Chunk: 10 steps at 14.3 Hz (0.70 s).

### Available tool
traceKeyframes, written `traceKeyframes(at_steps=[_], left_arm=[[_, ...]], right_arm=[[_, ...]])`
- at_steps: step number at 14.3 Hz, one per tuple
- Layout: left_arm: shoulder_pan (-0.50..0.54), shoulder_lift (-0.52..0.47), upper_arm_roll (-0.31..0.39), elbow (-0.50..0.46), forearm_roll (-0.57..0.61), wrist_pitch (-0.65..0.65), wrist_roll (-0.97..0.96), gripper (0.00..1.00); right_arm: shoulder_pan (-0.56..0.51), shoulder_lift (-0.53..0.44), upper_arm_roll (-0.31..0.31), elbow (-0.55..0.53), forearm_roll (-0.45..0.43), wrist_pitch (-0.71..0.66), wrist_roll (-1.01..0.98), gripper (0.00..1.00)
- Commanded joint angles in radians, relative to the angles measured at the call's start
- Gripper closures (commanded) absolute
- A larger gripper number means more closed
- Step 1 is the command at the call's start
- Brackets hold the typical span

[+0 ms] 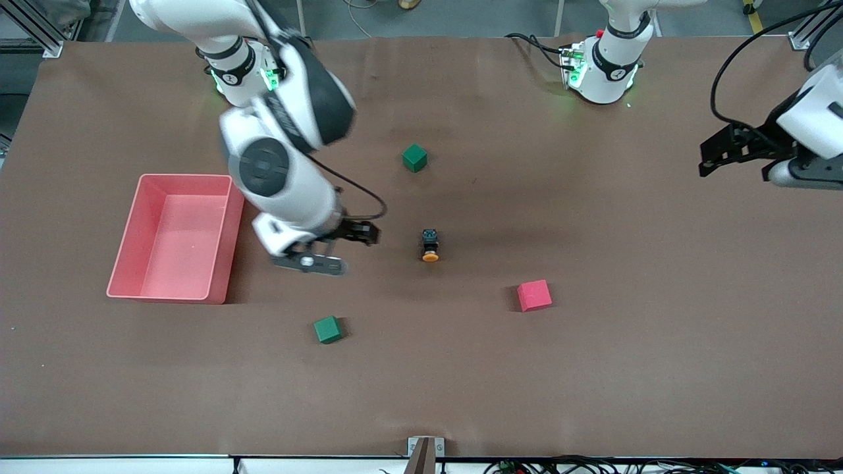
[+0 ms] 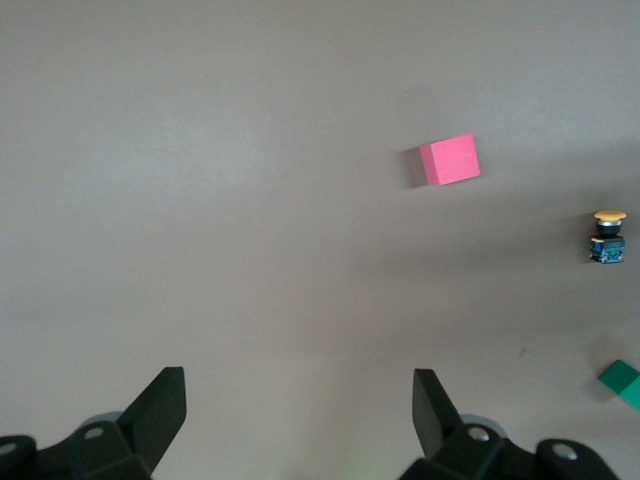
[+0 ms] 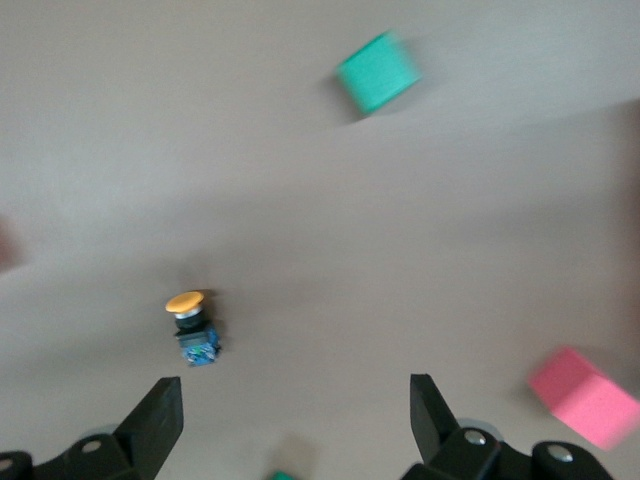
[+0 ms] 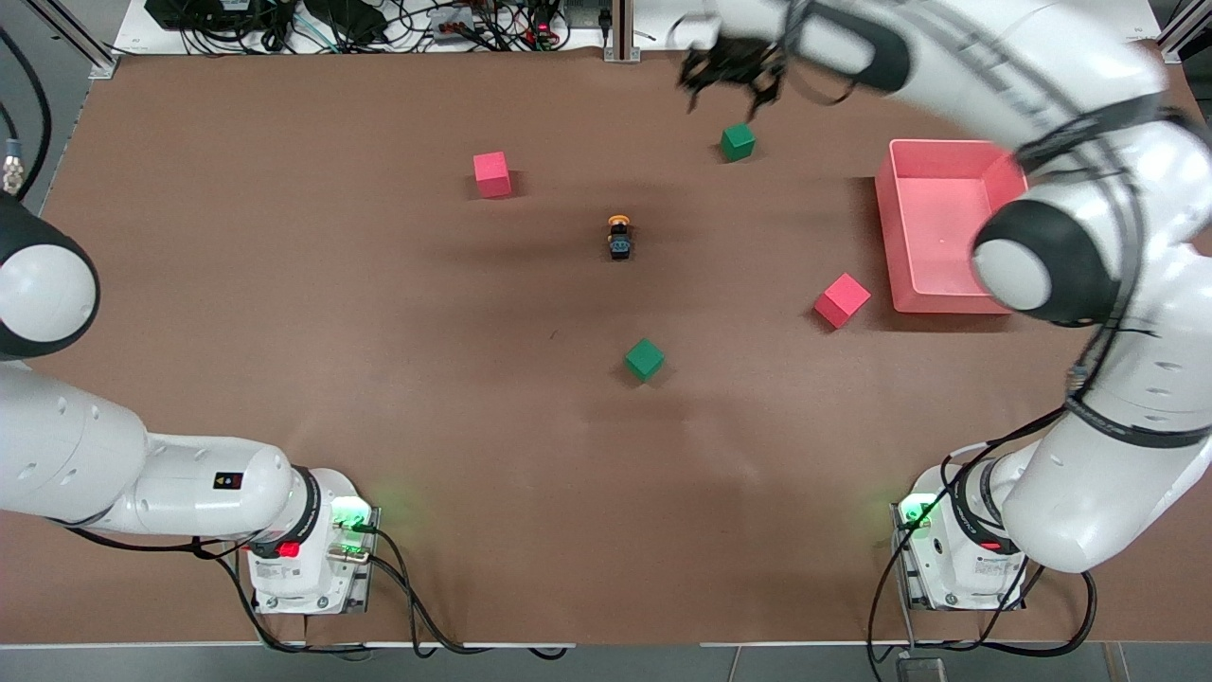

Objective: Place and upright button with both arms
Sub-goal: 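Set the button down and open the right gripper while the left gripper approaches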

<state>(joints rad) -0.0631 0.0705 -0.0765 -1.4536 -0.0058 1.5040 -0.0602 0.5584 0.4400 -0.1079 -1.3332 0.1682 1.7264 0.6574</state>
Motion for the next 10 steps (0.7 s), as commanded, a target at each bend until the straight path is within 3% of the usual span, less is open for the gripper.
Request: traceKeyframes(at_steps=[1, 4, 8, 10], left_arm=[[-0.067, 0.063, -0.011, -0.023, -0.013, 0.074, -0.12, 0.0], [-0.151, 0.095, -0.014, -0.112, -0.013, 0.214, -0.217, 0.0], [-0.254, 0.162, -0.029, -0.255, -0.019, 0.436, -0.311, 0.0], [-0.312, 0.236, -0.028, -0.251, -0.017, 0.499, -0.352, 0.0]], right_arm=[[-0.087, -0.15, 0.013, -0.06, -0.068, -0.094, 0.001, 0.0], [-0.211, -0.259, 0.011, -0.061, -0.099, -0.215, -0.088, 0.0], [-0.392, -0.34, 0.007, -0.067, -0.151, -0.291, -0.422, 0.0], [-0.443, -0.359, 0.007, -0.08, -0.194, -0.292, -0.478, 0.0]])
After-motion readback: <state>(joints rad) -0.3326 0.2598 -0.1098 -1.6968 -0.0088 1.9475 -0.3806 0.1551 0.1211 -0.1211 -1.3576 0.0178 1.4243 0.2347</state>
